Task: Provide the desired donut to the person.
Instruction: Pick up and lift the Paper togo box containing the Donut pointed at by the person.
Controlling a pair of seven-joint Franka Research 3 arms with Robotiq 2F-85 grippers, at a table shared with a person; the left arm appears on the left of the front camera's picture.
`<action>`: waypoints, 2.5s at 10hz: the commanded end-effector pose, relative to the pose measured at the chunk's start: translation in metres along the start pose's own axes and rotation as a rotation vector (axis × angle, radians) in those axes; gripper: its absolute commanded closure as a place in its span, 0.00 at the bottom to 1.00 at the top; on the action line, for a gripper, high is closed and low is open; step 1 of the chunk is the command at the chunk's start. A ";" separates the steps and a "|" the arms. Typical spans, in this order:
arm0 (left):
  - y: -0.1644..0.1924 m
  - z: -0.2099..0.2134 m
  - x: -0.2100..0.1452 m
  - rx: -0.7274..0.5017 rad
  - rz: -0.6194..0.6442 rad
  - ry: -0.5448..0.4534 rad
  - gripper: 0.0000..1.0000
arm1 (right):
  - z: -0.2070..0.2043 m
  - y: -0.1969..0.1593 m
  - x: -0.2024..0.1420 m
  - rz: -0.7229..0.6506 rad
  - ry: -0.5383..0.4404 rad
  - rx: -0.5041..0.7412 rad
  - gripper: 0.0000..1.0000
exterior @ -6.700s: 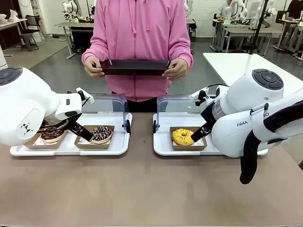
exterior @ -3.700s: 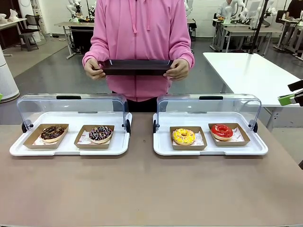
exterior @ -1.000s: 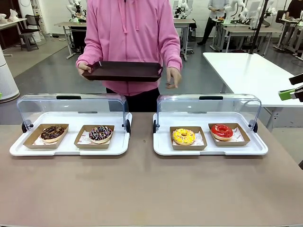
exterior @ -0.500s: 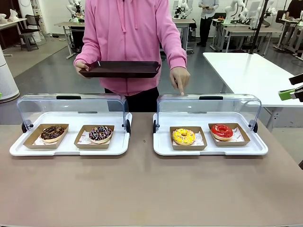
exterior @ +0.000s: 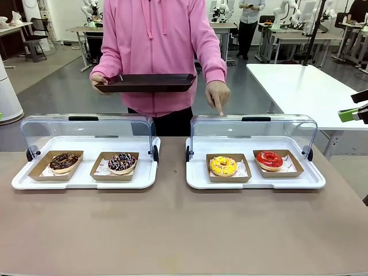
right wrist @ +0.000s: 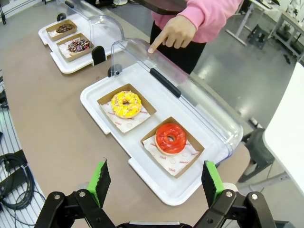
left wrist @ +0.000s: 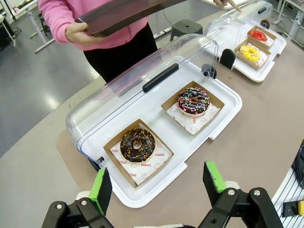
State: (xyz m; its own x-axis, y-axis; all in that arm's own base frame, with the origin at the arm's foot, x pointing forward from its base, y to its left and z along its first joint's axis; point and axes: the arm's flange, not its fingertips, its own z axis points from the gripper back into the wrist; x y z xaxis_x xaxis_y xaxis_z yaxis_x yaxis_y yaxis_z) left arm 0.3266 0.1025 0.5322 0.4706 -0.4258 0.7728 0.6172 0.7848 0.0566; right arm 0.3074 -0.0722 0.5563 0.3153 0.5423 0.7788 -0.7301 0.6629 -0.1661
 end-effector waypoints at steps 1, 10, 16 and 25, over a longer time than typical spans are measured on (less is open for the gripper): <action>0.001 0.000 0.000 0.001 -0.003 0.001 0.00 | -0.001 0.000 0.000 -0.004 -0.002 0.004 0.00; 0.001 0.000 0.000 0.001 -0.003 0.001 0.00 | -0.069 0.041 0.079 0.274 0.230 0.110 0.00; 0.001 0.000 0.000 0.001 -0.003 0.001 0.00 | -0.246 0.099 0.067 0.612 0.563 0.324 0.00; 0.001 0.000 0.000 0.001 -0.003 0.001 0.00 | -0.340 0.078 0.013 0.667 0.449 0.421 0.00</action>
State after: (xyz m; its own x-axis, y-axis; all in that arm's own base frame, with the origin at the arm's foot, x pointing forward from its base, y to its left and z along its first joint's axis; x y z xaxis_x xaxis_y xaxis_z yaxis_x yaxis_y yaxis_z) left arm 0.3266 0.1020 0.5329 0.4712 -0.4293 0.7705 0.6161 0.7853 0.0607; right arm 0.4521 0.1640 0.3515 -0.0872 0.9643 0.2499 -0.9806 -0.0389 -0.1922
